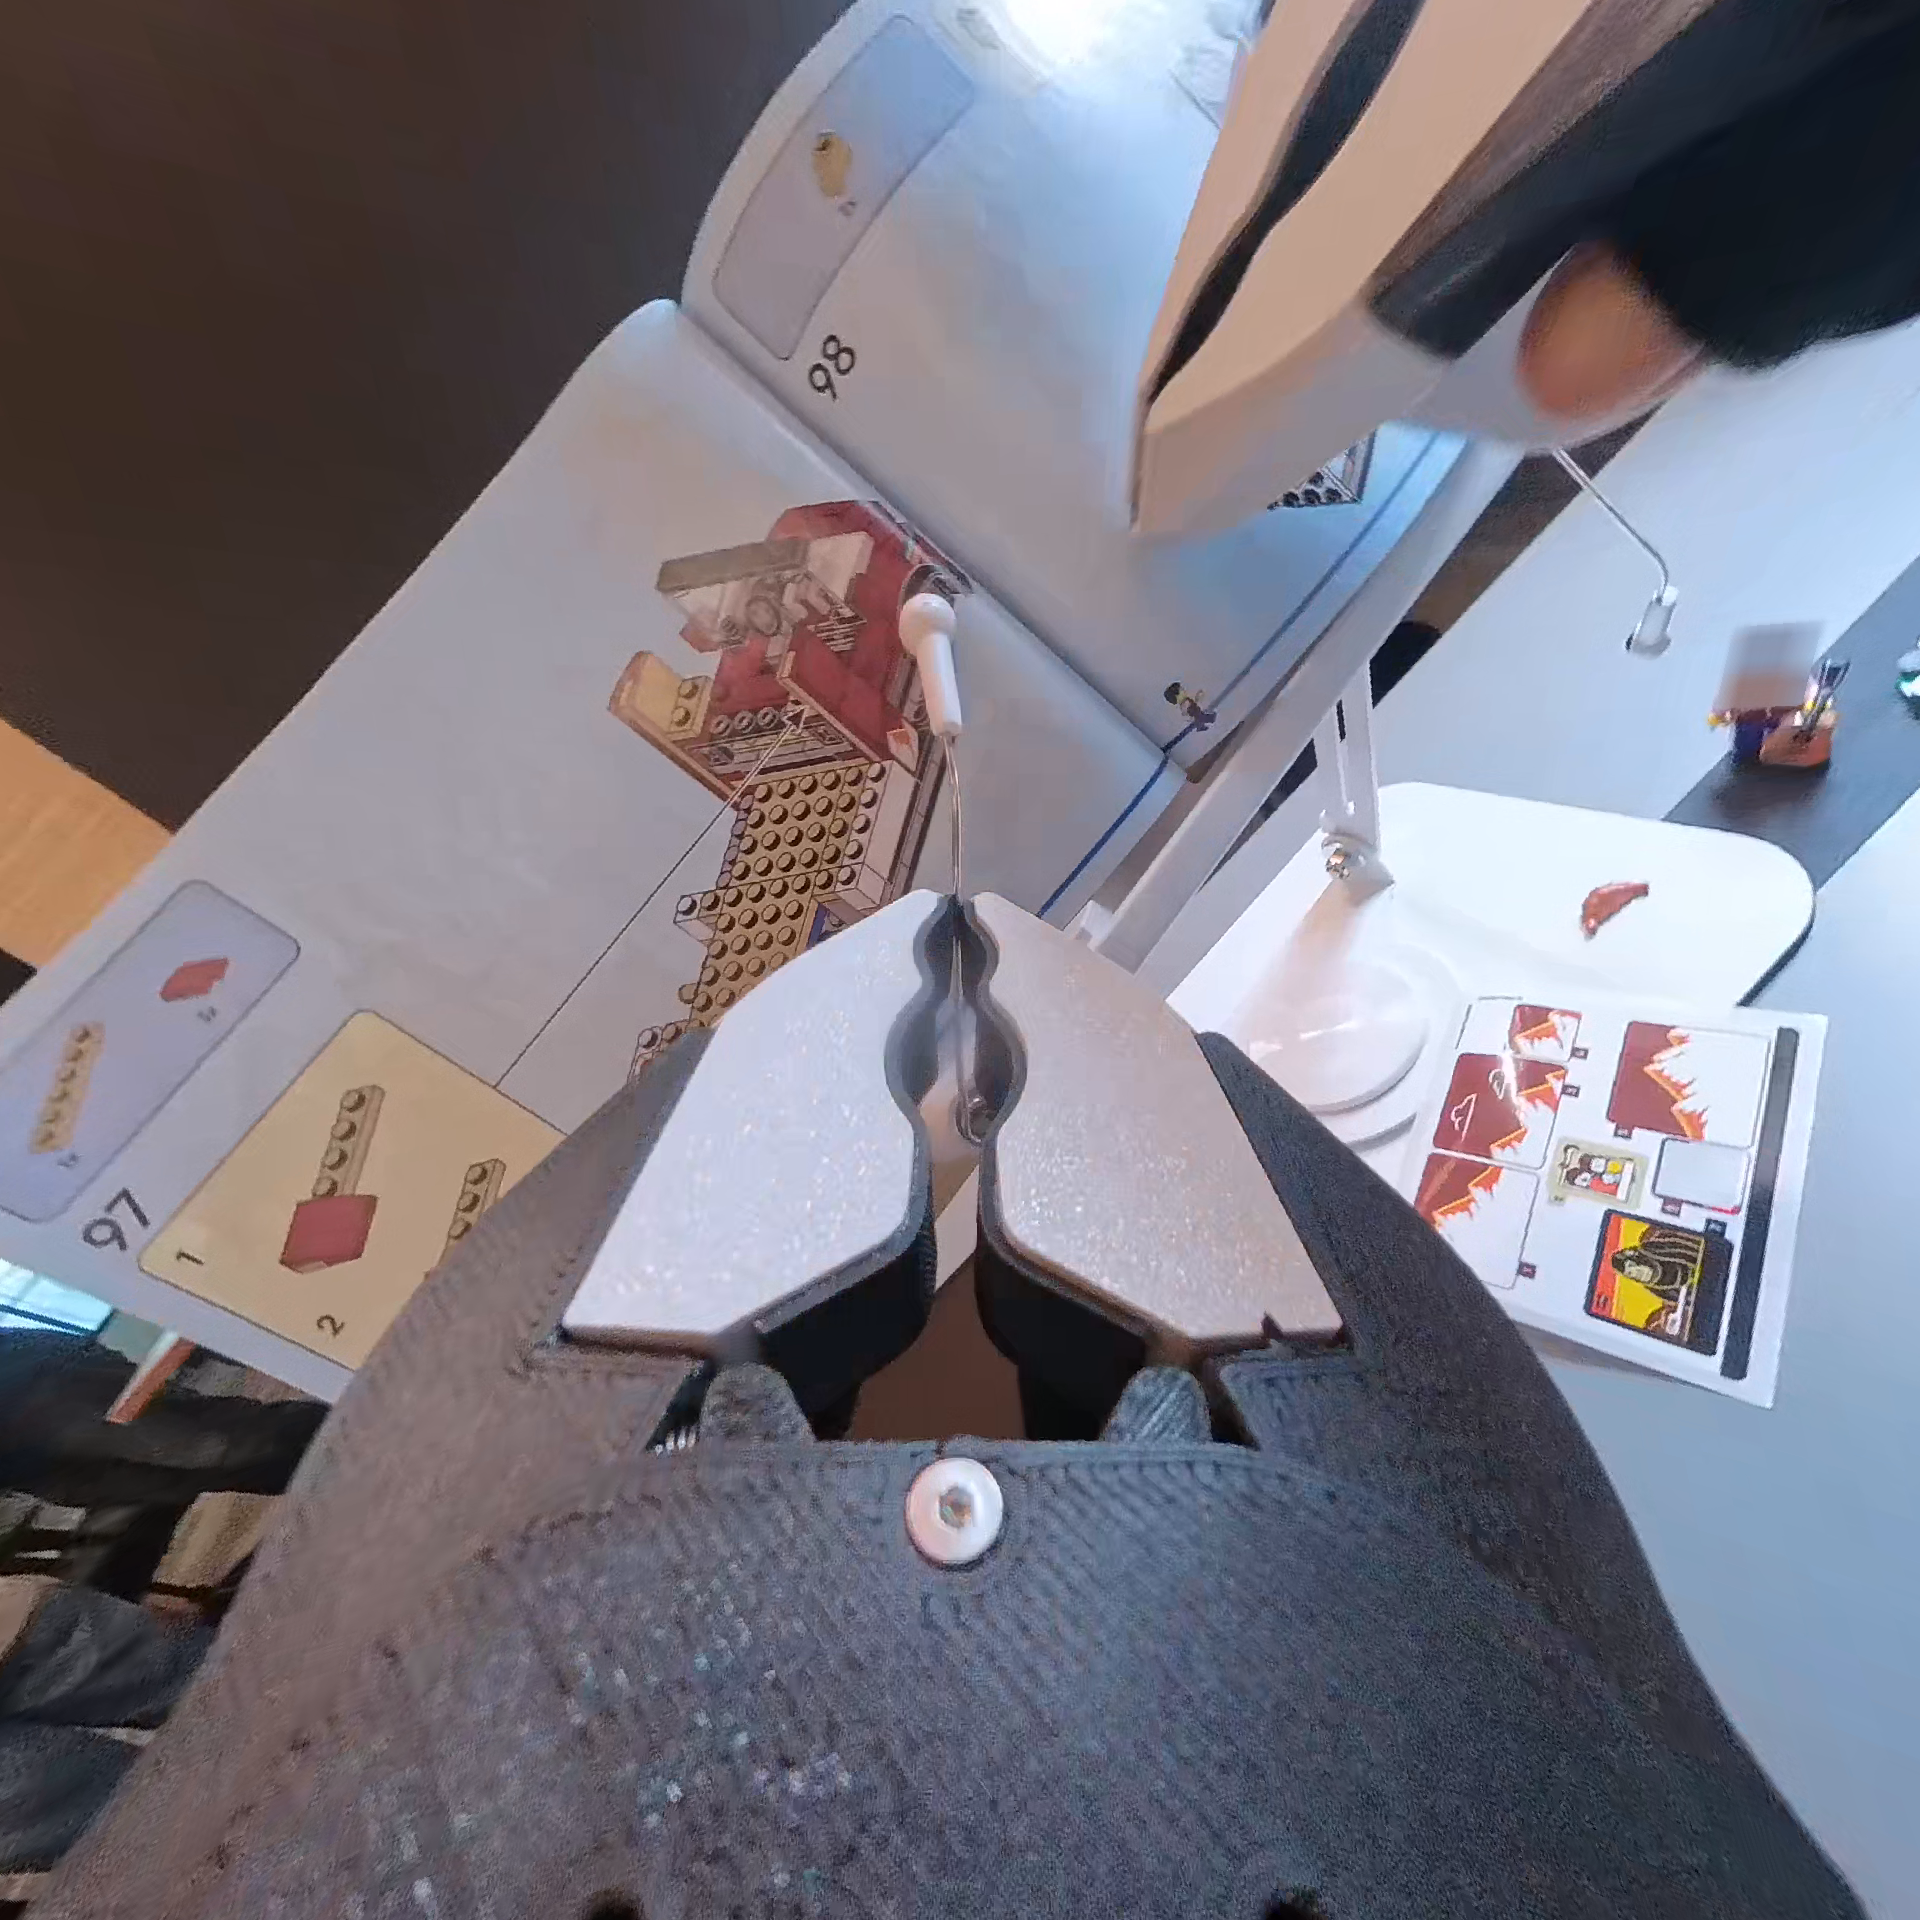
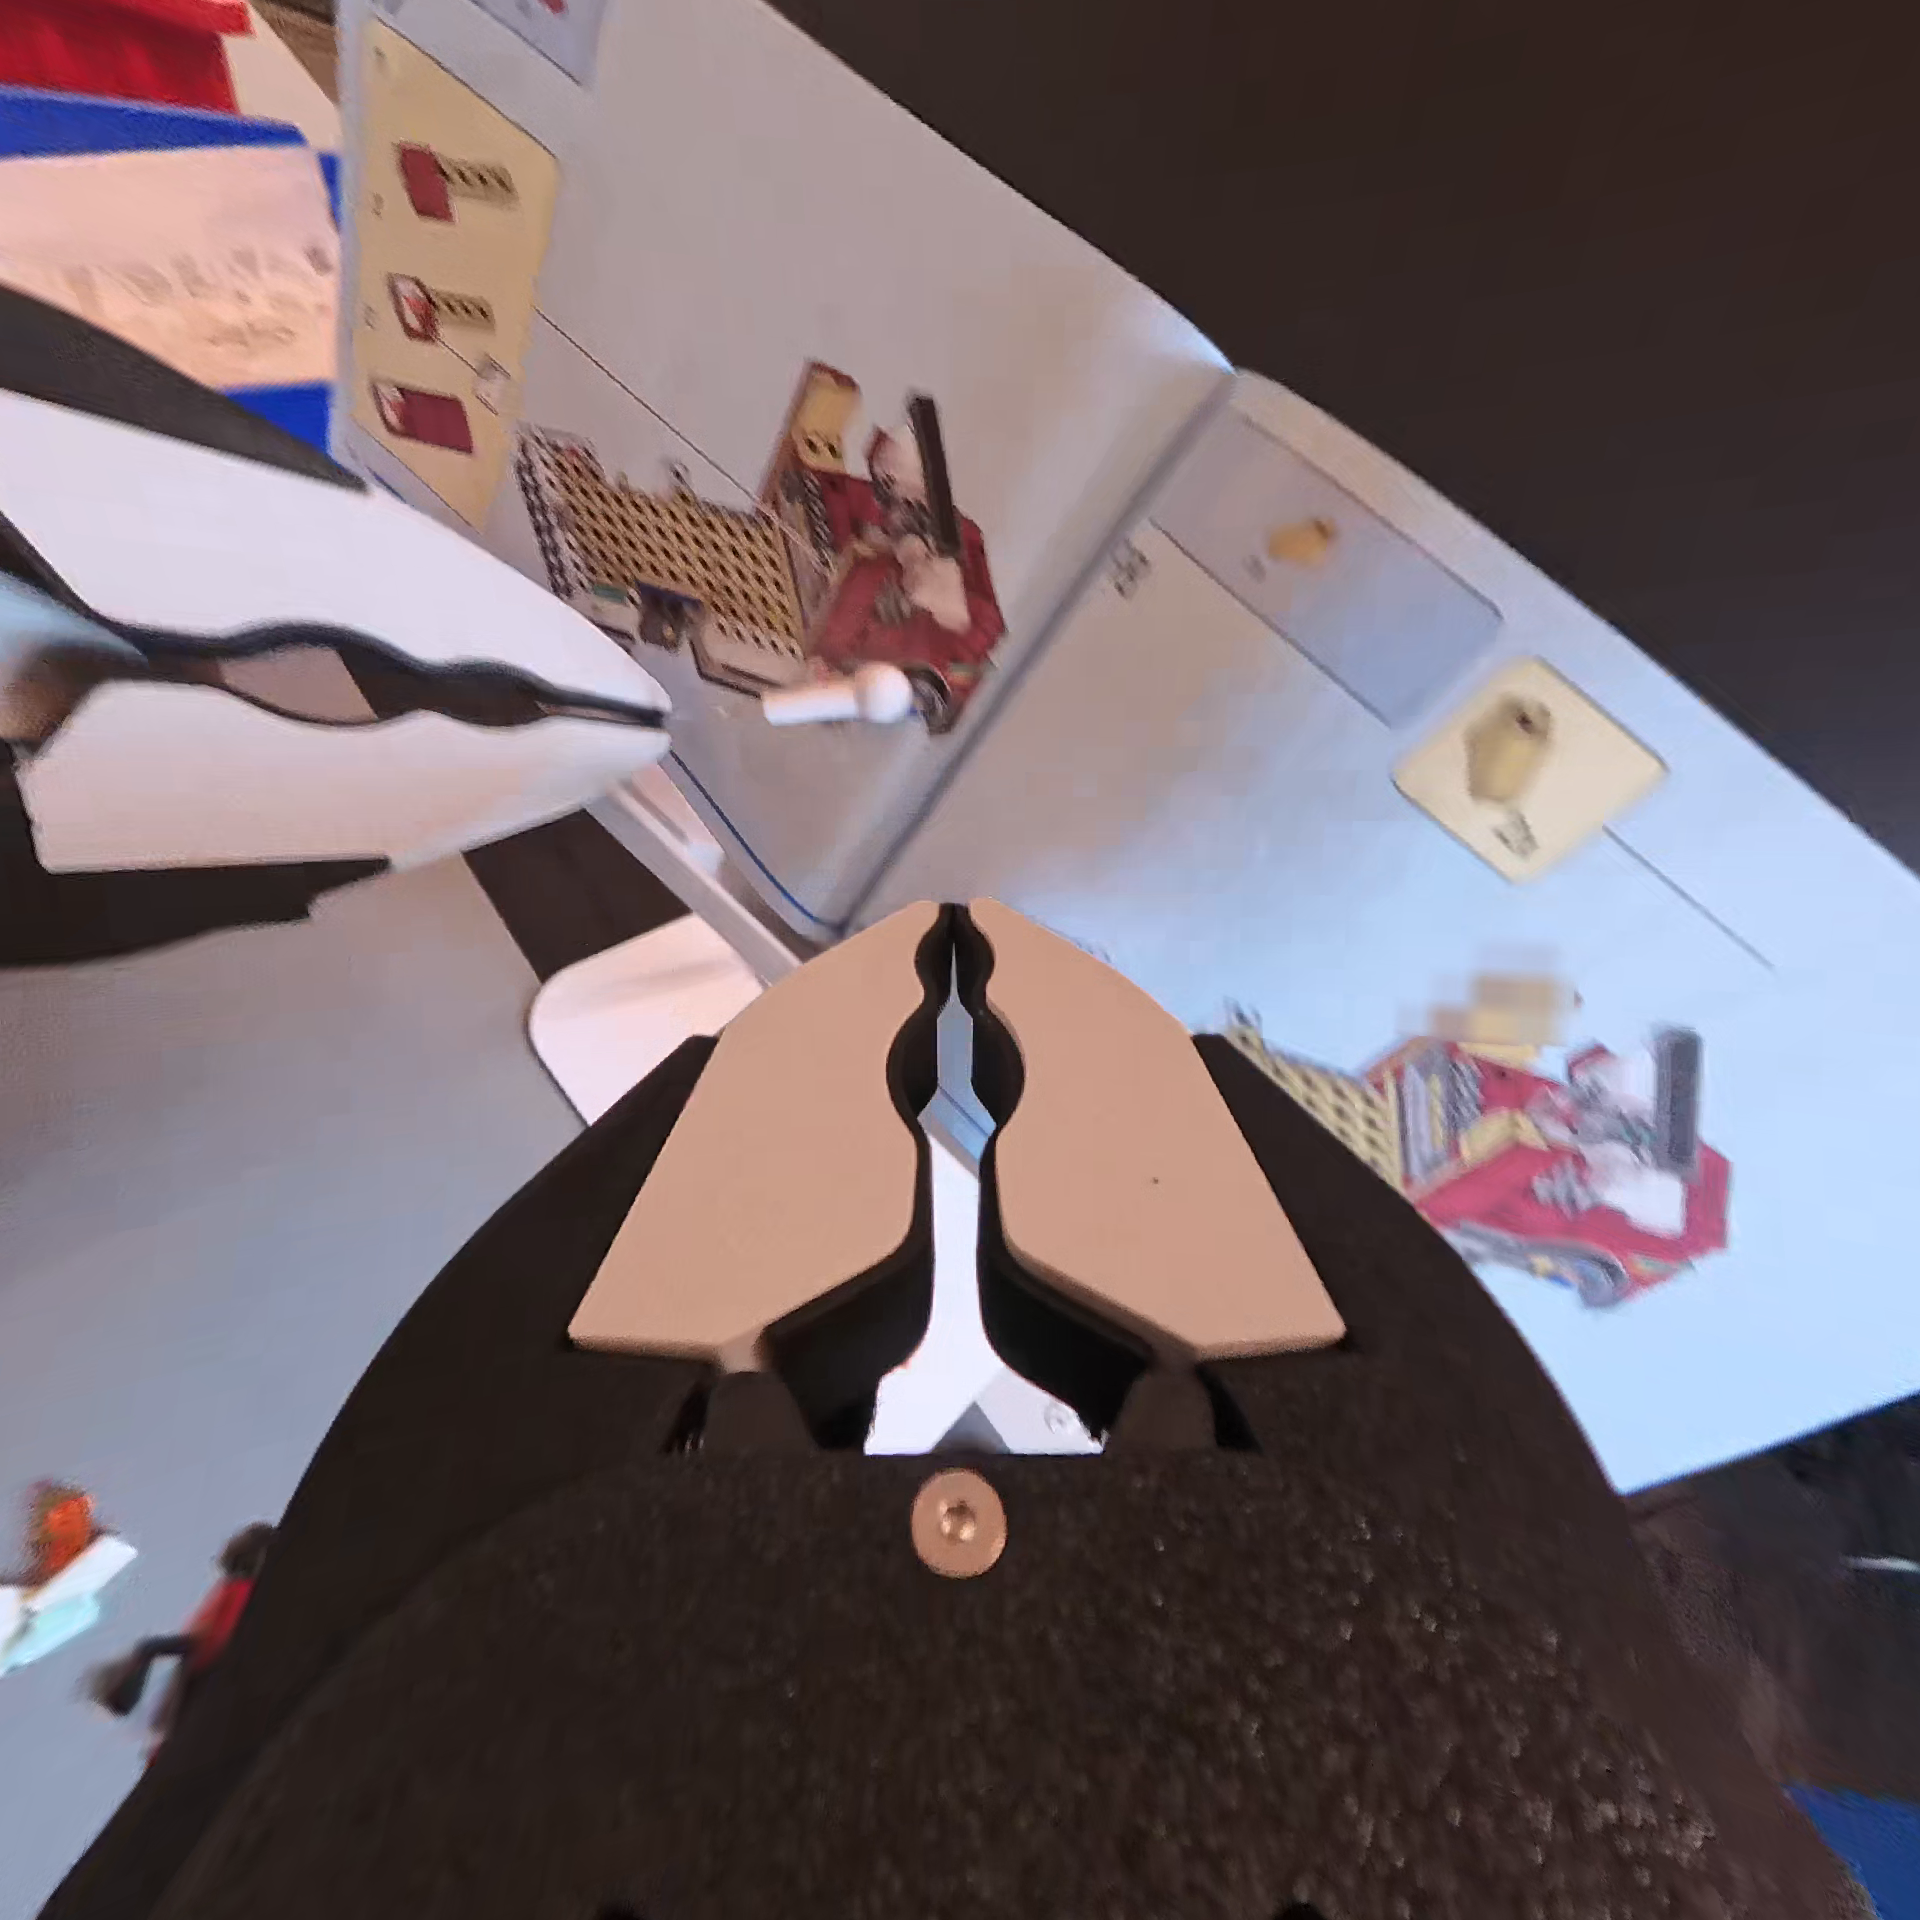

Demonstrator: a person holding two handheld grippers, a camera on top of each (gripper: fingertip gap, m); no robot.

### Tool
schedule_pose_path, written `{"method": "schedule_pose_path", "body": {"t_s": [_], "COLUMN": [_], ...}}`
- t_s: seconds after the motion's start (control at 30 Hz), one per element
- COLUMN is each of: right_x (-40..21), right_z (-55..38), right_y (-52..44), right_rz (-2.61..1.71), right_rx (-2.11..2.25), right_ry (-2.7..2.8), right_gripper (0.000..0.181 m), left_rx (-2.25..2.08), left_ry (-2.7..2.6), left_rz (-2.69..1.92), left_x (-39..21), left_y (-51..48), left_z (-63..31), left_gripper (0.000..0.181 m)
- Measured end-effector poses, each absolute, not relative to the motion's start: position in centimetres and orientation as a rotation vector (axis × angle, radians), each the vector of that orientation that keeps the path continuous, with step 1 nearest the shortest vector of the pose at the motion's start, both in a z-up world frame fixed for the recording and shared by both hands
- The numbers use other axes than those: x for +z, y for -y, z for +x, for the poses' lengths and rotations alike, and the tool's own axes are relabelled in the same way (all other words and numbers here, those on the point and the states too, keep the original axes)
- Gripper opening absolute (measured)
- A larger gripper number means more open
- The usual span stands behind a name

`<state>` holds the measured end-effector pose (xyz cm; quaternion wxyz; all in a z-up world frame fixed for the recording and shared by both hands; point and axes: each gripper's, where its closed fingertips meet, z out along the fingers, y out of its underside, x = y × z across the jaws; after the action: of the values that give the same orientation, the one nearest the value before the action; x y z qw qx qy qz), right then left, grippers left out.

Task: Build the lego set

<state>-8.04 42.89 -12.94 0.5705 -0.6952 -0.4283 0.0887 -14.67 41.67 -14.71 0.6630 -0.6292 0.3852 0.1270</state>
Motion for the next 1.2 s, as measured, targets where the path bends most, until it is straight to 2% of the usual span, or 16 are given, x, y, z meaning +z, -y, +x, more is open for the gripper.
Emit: {"method": "schedule_pose_path", "body": {"t_s": [0.13,0.2,0.23,0.33,0.5,0.57,0.67,0.83,1.2], "right_x": [-13.5,-13.2,-13.0,-12.3,-13.3,-14.6,-15.8,-16.0,-16.4], "right_z": [-4.4,-2.3,-1.1,2.3,6.7,6.9,5.5,6.0,6.3], "right_y": [-43.1,-43.4,-43.5,-44.1,-46.0,-46.8,-46.8,-47.4,-46.9], "right_rz": [-1.629,-1.618,-1.610,-1.589,-1.649,-1.710,-1.733,-1.707,-1.701], "right_rx": [0.184,0.158,0.151,0.139,0.257,0.378,0.601,0.612,0.448], "right_ry": [0.940,0.876,0.835,0.701,0.494,0.466,0.484,0.460,0.481], "right_gripper": [0.000,0.000,0.013,0.031,0.067,0.075,0.067,0.050,0.042], "left_rx": [0.338,0.326,0.306,0.187,0.058,0.043,0.023,-0.025,-0.103], "left_ry": [-0.877,-0.853,-0.823,-0.715,-0.588,-0.578,-0.560,-0.519,-0.454], "left_rz": [-1.416,-1.410,-1.408,-1.431,-1.461,-1.463,-1.481,-1.501,-1.503], "left_x": [-14.7,-14.6,-14.5,-14.5,-15.1,-15.4,-15.9,-16.7,-17.0], "left_y": [-41.7,-41.3,-41.1,-40.3,-39.8,-39.6,-39.6,-39.7,-39.4], "left_z": [-14.7,-14.7,-14.7,-14.9,-15.6,-15.5,-15.6,-16.1,-16.3], "left_gripper": [0.002,0.010,0.017,0.026,0.026,0.025,0.025,0.024,0.021]}}
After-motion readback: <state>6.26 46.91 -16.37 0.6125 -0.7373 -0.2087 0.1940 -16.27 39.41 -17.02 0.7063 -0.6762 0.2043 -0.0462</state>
